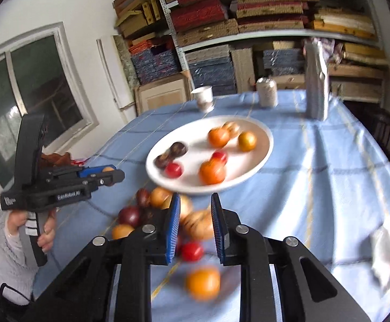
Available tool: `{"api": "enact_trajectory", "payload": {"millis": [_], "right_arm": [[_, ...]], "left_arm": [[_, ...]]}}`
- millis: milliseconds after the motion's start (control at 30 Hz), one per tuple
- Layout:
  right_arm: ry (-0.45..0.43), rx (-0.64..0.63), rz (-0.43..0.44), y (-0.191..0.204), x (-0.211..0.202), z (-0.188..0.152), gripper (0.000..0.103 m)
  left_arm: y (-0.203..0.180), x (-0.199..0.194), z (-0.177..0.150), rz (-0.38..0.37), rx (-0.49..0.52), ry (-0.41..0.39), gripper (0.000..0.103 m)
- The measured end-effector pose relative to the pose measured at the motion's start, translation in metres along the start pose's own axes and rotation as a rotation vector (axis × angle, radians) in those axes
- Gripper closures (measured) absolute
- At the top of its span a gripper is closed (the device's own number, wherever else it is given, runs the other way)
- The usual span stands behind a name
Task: Organize fruits
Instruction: 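Carry both fruits over the white plate and open both tools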
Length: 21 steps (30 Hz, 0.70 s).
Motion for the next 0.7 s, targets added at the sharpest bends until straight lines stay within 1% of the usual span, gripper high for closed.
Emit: {"api": "enact_trajectory", "payload": {"millis": [33, 100, 133, 200, 267, 333, 367, 400, 433, 500, 567, 633, 700], "right_arm": [[0.026, -0.014, 0.000, -0.003, 0.006, 0.005, 0.080], [0.077, -0.048, 0.031, -0.002, 0.017, 0.003, 0.080], [0.076, -0.044, 0.014, -0.008, 0.017, -0.005, 0.079], [0.093, -0.034, 0.033, -0.014, 0.009, -0.030, 0.078], [0.114, -0.010, 0.027, -0.025, -0.001, -0.053, 0.070], [0.138, 0.020, 0.018, -0.037, -0.016, -0.075, 0.068], [0.154, 0.019, 0.018, -0.040, -0.021, -0.082, 0.064], [0.172, 0.007, 0.008, -0.041, -0.025, -0.090, 0.062], [0.184, -0.018, -0.034, -0.045, -0.029, -0.097, 0.061], [0.179, -0.060, -0.114, -0.051, -0.038, -0.108, 0.057], [0.171, -0.063, -0.152, -0.057, -0.044, -0.114, 0.056], [0.170, -0.051, -0.172, -0.065, -0.049, -0.119, 0.056], [0.175, -0.056, -0.220, -0.074, -0.051, -0.125, 0.056]], "left_arm": [[0.001, 0.007, 0.009, -0.006, -0.019, -0.001, 0.074], [0.003, 0.017, 0.016, -0.022, -0.053, -0.006, 0.074], [0.002, 0.020, 0.016, -0.034, -0.061, -0.007, 0.074], [-0.001, 0.020, 0.009, -0.049, -0.046, -0.009, 0.074], [-0.002, 0.020, 0.002, -0.052, -0.033, -0.004, 0.074], [-0.004, 0.020, -0.002, -0.061, -0.032, -0.001, 0.074], [-0.004, 0.020, -0.002, -0.065, -0.033, -0.003, 0.074], [-0.005, 0.019, -0.003, -0.070, -0.030, -0.006, 0.074], [-0.007, 0.018, -0.003, -0.072, -0.026, -0.011, 0.074], [-0.010, 0.015, -0.003, -0.073, -0.017, -0.016, 0.074], [-0.012, 0.014, -0.004, -0.076, -0.011, -0.016, 0.074], [-0.014, 0.015, -0.004, -0.077, -0.010, -0.013, 0.074], [-0.016, 0.015, -0.005, -0.075, -0.009, -0.010, 0.074]]}}
Point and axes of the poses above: each gripper's, at about its wrist camera, not at the fingertips, and x roughly the way its jaws point, y to its left, z to its top, the point moved 8 cm from there along x, roughly the way its jaws point, and after that the axes turned 10 degrees about -z, right-handed, at the moved point
